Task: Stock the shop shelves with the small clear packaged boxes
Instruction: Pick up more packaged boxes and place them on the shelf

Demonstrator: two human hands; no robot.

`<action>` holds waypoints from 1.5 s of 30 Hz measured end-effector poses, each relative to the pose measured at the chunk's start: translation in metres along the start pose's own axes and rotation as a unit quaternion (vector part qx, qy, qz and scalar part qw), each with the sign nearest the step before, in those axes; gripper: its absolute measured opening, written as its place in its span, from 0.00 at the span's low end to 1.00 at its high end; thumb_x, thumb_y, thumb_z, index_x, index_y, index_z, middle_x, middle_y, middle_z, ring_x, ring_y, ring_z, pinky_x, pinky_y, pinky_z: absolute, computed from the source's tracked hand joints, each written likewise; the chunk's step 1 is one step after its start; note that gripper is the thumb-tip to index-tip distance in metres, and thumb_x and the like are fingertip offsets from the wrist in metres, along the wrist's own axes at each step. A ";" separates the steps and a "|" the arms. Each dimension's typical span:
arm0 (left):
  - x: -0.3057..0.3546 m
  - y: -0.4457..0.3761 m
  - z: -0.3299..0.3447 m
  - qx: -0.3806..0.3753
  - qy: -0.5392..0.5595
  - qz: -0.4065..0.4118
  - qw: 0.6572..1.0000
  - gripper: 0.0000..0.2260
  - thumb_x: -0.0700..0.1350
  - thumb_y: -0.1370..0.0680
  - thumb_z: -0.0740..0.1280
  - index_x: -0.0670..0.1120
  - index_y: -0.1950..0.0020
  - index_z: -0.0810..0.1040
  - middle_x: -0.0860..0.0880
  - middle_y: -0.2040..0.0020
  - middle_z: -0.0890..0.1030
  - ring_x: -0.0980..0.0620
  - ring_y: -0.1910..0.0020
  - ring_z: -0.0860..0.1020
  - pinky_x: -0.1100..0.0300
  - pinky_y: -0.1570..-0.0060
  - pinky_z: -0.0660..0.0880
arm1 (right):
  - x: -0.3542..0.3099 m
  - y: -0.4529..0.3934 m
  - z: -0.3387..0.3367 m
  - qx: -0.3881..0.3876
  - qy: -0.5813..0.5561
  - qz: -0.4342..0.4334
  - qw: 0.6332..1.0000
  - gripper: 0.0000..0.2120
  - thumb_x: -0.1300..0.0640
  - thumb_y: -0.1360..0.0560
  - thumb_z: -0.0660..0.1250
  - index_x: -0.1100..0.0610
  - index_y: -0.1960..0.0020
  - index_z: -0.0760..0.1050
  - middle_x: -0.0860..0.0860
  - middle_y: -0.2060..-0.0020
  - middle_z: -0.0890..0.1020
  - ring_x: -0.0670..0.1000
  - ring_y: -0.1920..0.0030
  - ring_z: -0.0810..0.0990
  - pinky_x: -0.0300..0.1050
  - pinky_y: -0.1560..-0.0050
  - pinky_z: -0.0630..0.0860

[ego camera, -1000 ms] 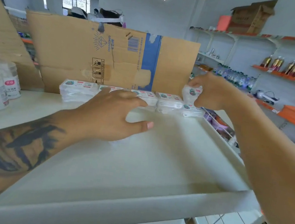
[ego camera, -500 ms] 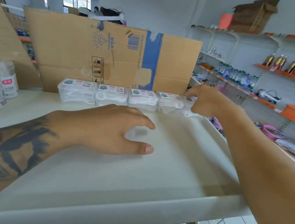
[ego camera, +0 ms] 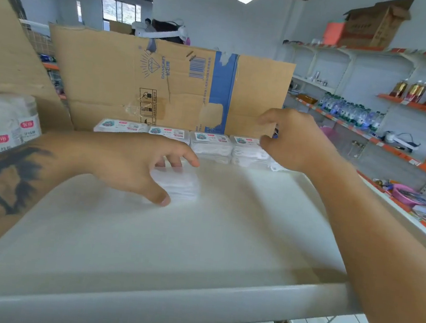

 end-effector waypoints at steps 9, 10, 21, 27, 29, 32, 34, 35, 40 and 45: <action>0.011 0.002 -0.017 0.069 0.299 0.050 0.950 0.18 0.49 0.36 0.81 0.44 0.50 0.85 0.41 0.50 0.86 0.49 0.56 0.82 0.57 0.56 0.80 | -0.060 0.031 0.023 -0.161 -0.394 -0.065 0.903 0.19 0.63 0.37 0.68 0.52 0.47 0.81 0.53 0.46 0.84 0.49 0.62 0.81 0.48 0.57 0.75; 0.011 0.003 -0.018 0.078 0.322 0.053 0.942 0.13 0.47 0.34 0.80 0.44 0.52 0.86 0.39 0.52 0.86 0.48 0.56 0.83 0.58 0.57 0.81 | -0.063 0.032 0.024 -0.175 -0.404 -0.067 0.895 0.20 0.63 0.38 0.67 0.52 0.48 0.81 0.54 0.46 0.84 0.45 0.64 0.80 0.49 0.57 0.75; 0.015 0.001 -0.018 0.132 0.499 0.002 0.857 0.15 0.47 0.26 0.69 0.39 0.45 0.80 0.35 0.46 0.85 0.36 0.53 0.85 0.43 0.55 0.84 | -0.058 0.032 0.033 -0.193 -0.448 -0.055 0.871 0.22 0.58 0.31 0.77 0.59 0.38 0.77 0.59 0.48 0.85 0.55 0.57 0.84 0.58 0.51 0.81; 0.011 0.002 -0.014 0.062 0.504 0.004 0.862 0.15 0.48 0.25 0.73 0.42 0.42 0.79 0.38 0.45 0.84 0.38 0.51 0.85 0.44 0.57 0.83 | -0.058 0.032 0.031 -0.183 -0.531 -0.033 0.827 0.24 0.60 0.33 0.77 0.59 0.40 0.72 0.64 0.49 0.85 0.57 0.58 0.83 0.58 0.49 0.82; 0.009 0.003 -0.014 0.056 0.501 0.004 0.864 0.16 0.47 0.26 0.71 0.42 0.40 0.79 0.39 0.42 0.84 0.39 0.50 0.85 0.46 0.57 0.83 | -0.059 0.032 0.033 -0.175 -0.551 -0.030 0.815 0.25 0.61 0.33 0.77 0.59 0.40 0.70 0.65 0.52 0.83 0.58 0.58 0.81 0.54 0.54 0.82; 0.010 0.004 -0.015 0.047 0.474 0.019 0.879 0.23 0.42 0.27 0.72 0.45 0.32 0.77 0.39 0.42 0.84 0.42 0.54 0.85 0.50 0.58 0.83 | -0.059 0.029 0.033 -0.143 -0.587 -0.031 0.796 0.26 0.64 0.33 0.79 0.59 0.41 0.70 0.61 0.55 0.82 0.58 0.60 0.79 0.50 0.61 0.80; 0.014 0.004 -0.012 0.048 0.468 0.027 0.882 0.28 0.39 0.29 0.73 0.49 0.29 0.76 0.40 0.48 0.84 0.43 0.59 0.83 0.51 0.59 0.82 | -0.058 0.028 0.033 -0.117 -0.588 -0.032 0.799 0.24 0.63 0.35 0.80 0.58 0.45 0.71 0.60 0.52 0.83 0.57 0.58 0.82 0.50 0.58 0.81; 0.016 0.003 -0.010 0.049 0.468 0.025 0.882 0.31 0.37 0.30 0.74 0.52 0.28 0.75 0.40 0.50 0.84 0.43 0.60 0.83 0.51 0.58 0.82 | -0.057 0.027 0.033 -0.103 -0.578 -0.034 0.809 0.22 0.61 0.35 0.80 0.59 0.47 0.73 0.59 0.51 0.84 0.56 0.57 0.83 0.52 0.55 0.82; 0.022 -0.003 0.004 0.040 0.423 0.007 0.905 0.35 0.35 0.31 0.80 0.52 0.27 0.74 0.39 0.42 0.85 0.38 0.49 0.84 0.45 0.45 0.82 | -0.060 0.030 0.031 -0.084 -0.452 -0.089 0.884 0.10 0.61 0.29 0.79 0.60 0.52 0.80 0.55 0.56 0.84 0.51 0.58 0.82 0.47 0.52 0.79; 0.022 -0.003 0.009 0.112 0.397 -0.040 0.910 0.28 0.35 0.30 0.78 0.47 0.34 0.73 0.40 0.49 0.87 0.40 0.51 0.86 0.42 0.45 0.83 | -0.061 0.043 0.026 -0.152 -0.253 -0.102 0.950 0.22 0.53 0.31 0.81 0.46 0.40 0.79 0.42 0.45 0.82 0.42 0.48 0.81 0.36 0.48 0.77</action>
Point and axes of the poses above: each hand's wrist, its own y-axis away from the middle knuckle, its own z-axis out of the palm, x = y × z, the point moved 5 cm from there along -y, towards the middle knuckle
